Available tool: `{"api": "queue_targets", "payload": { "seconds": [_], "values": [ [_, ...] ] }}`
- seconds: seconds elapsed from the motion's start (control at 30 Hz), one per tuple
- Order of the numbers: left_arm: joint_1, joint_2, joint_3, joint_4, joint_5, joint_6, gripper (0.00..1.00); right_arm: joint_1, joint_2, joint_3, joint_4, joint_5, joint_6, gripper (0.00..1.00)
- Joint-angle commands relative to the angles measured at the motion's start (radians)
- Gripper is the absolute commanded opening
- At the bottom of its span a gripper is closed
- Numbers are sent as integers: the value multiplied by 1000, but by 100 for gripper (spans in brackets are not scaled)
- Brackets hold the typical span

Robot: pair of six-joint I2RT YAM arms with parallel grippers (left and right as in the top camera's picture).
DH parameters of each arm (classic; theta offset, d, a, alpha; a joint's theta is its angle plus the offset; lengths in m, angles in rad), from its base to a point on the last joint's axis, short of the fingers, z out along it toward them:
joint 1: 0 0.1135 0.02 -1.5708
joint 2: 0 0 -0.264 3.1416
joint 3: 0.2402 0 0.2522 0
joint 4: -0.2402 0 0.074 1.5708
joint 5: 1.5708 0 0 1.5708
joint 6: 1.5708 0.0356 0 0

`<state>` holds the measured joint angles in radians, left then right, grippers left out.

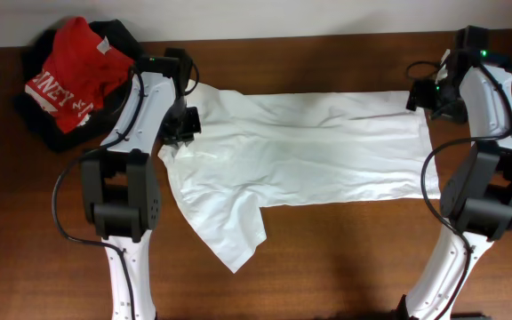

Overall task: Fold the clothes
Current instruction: 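Lower the hem at the collar and open both grippers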

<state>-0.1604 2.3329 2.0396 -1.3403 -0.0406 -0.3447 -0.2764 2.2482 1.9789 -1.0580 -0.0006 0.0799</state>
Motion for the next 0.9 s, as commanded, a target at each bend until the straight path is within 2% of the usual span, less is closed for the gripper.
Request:
{"api": "queue_targets", "payload": {
  "seconds": [0.0, 0.03, 0.13, 0.2, 0.3, 0.33, 0.37, 0.4, 0.43, 0.47, 0.57, 0.6, 0.7, 0.8, 0.87],
  "values": [
    [6, 8, 36, 39, -18, 6, 77, -5, -2, 1, -16, -17, 6, 93],
    [7, 12, 36, 54, -10, 33, 79, -5, -1, 1, -23, -17, 5, 93],
    [7, 31, 35, 96, 6, 117, 79, -5, -1, 1, -35, -18, 6, 93],
    [7, 42, 35, 106, 80, 181, 70, -5, -1, 1, -39, -18, 6, 94],
    [6, 42, 35, 109, 86, 187, 56, -5, -1, 1, -43, -18, 6, 93],
    [6, 42, 35, 106, 86, 187, 46, -5, -1, 0, -45, -18, 6, 94],
    [6, 42, 35, 104, 86, 187, 29, -5, -1, 0, -46, -19, 6, 94],
    [6, 42, 35, 105, 86, 187, 21, -5, -1, 0, -46, -26, 6, 94],
    [6, 42, 35, 105, 77, 187, 7, -5, -1, 0, -45, -38, 6, 94],
    [6, 42, 35, 103, 66, 187, 0, -6, -1, 0, -45, -43, 6, 94],
    [6, 38, 84, 18, 73, 184, 0, -6, -1, 0, -44, -43, 6, 86],
    [7, 38, 134, -54, 102, 182, 0, -5, -1, 0, -41, -43, 6, 84],
    [20, 38, 190, -129, 208, 183, 2, -5, -1, 0, -38, -43, 6, 84],
    [46, 38, 190, -150, 244, 194, 1, -5, -1, 0, -39, -44, 6, 84],
    [70, 38, 189, -157, 241, 209, 21, -5, -1, 0, -39, -46, 6, 84]
  ]
}}
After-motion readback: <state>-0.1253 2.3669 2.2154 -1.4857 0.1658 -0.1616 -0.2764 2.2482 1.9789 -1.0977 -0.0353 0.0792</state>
